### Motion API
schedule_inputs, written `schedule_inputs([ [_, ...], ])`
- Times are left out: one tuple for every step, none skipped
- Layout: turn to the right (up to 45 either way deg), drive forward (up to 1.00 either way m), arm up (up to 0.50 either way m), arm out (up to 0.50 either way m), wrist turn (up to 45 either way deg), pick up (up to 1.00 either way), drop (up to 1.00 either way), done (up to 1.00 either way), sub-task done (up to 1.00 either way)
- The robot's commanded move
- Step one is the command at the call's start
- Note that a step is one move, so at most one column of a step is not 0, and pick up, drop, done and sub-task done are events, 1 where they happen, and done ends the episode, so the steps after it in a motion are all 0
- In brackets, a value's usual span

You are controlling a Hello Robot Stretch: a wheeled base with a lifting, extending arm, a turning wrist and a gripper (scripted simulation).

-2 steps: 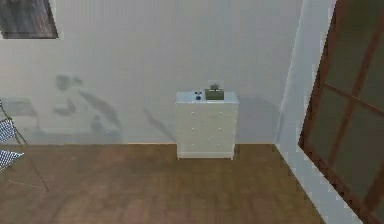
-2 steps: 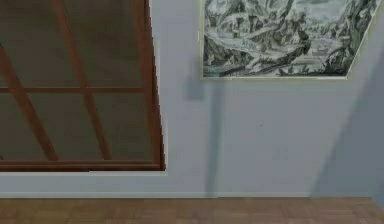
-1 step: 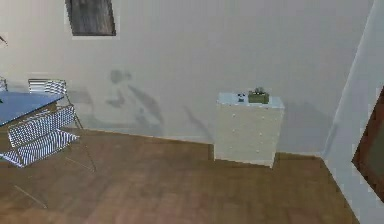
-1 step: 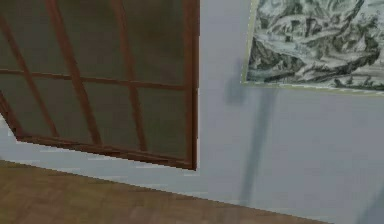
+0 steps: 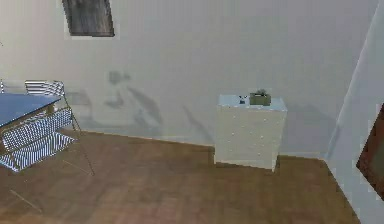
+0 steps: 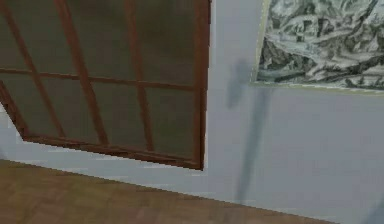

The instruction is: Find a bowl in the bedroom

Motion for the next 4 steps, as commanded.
schedule_inputs([
  [-45.0, 0.00, 0.00, 0.00, 0.0, 0.00, 0.00, 0.00, 0.00],
  [-27.0, 0.00, 0.00, 0.00, 0.0, 0.00, 0.00, 0.00, 0.00],
  [0.0, 1.00, 0.00, 0.00, 0.0, 0.00, 0.00, 0.00, 0.00],
  [0.0, 1.00, 0.00, 0.00, 0.0, 0.00, 0.00, 0.00, 0.00],
])
